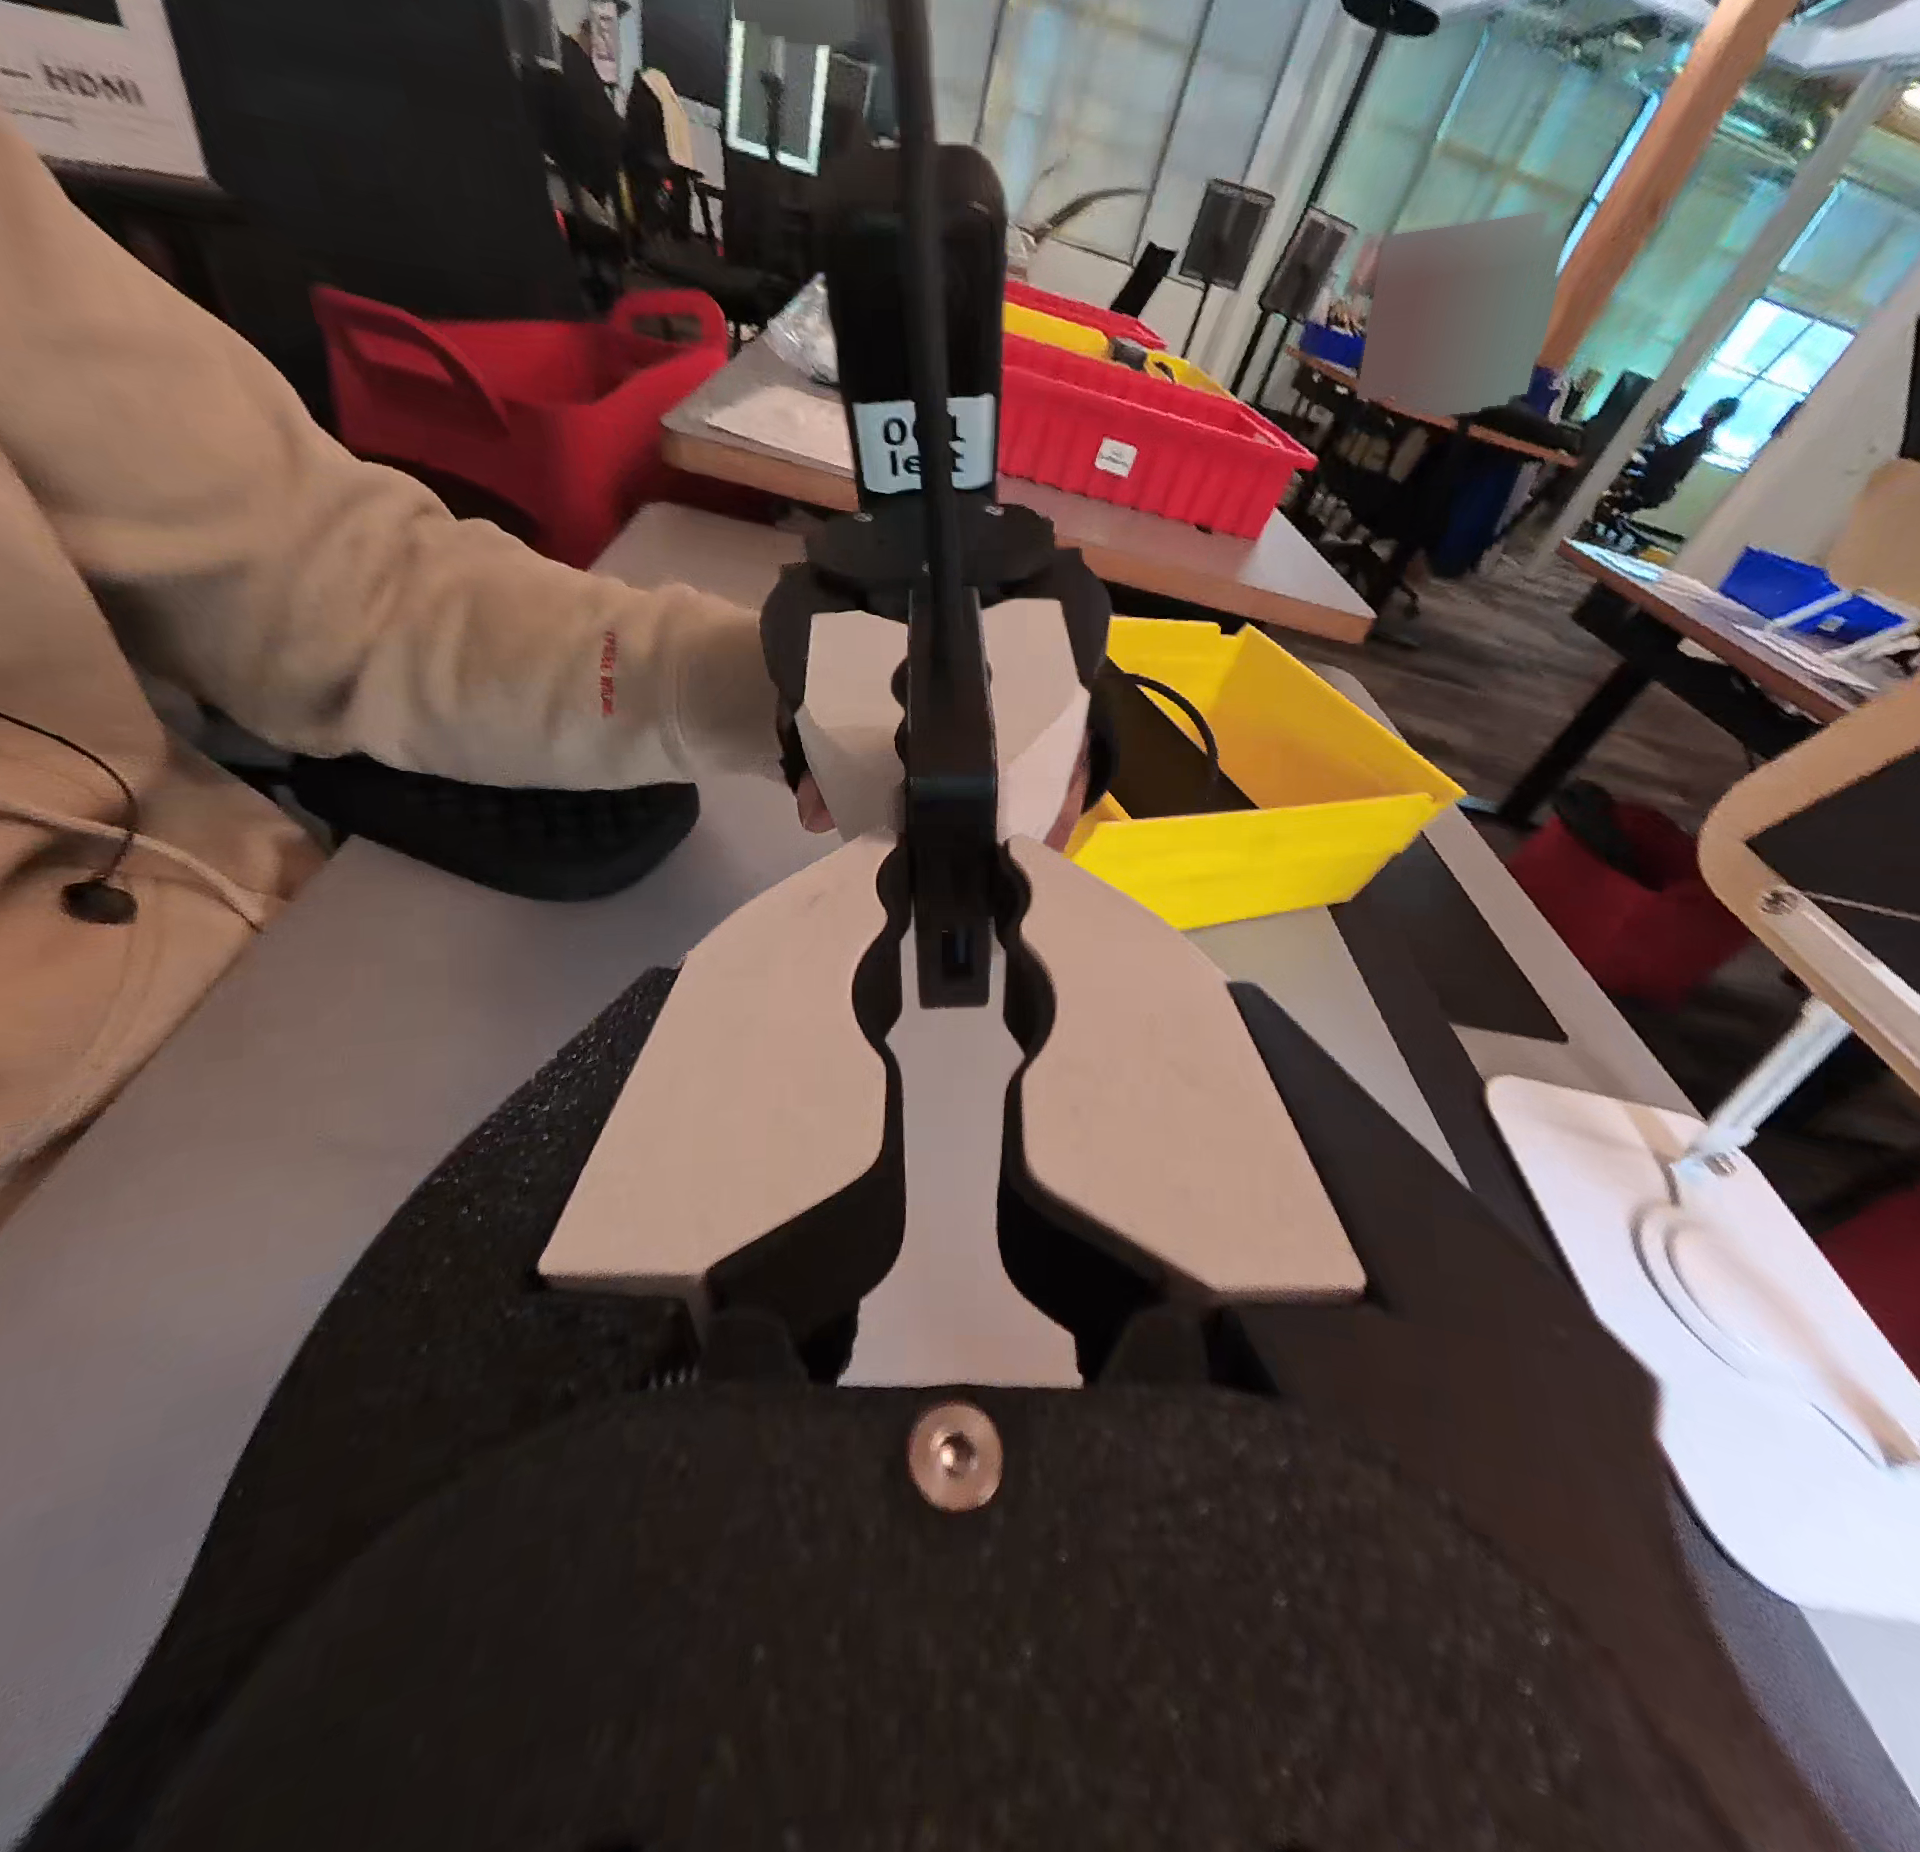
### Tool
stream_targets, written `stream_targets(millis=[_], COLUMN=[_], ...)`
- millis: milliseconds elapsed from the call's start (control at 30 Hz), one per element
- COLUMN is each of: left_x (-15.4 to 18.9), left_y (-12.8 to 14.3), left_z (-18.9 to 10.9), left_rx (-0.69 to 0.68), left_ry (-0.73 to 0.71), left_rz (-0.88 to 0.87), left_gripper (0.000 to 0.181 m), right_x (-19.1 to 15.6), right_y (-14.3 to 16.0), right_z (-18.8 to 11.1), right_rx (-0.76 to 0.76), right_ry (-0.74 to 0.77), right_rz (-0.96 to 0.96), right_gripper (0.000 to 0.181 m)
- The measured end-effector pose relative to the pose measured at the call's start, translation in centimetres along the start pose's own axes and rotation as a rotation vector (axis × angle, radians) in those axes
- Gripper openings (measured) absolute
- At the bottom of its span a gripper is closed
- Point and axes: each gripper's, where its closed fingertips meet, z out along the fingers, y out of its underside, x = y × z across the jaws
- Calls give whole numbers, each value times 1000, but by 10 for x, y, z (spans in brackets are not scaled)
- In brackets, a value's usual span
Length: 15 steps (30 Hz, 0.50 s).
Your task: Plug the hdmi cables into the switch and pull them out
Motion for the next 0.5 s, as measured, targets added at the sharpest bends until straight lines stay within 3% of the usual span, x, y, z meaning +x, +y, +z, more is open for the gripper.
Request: stream_targets(millis=[200,500], left_x=[9,-8], left_y=[-3,0], left_z=[3,-8], left_rx=[32,-25], left_ry=[63,0], left_rz=[-69,-117], left_gripper=[15,15], right_x=[-9,6], right_y=[-7,0], right_z=[13,10], right_rx=[6,51], right_ry=[-29,3], right_rz=[-10,64], right_gripper=[14,13])
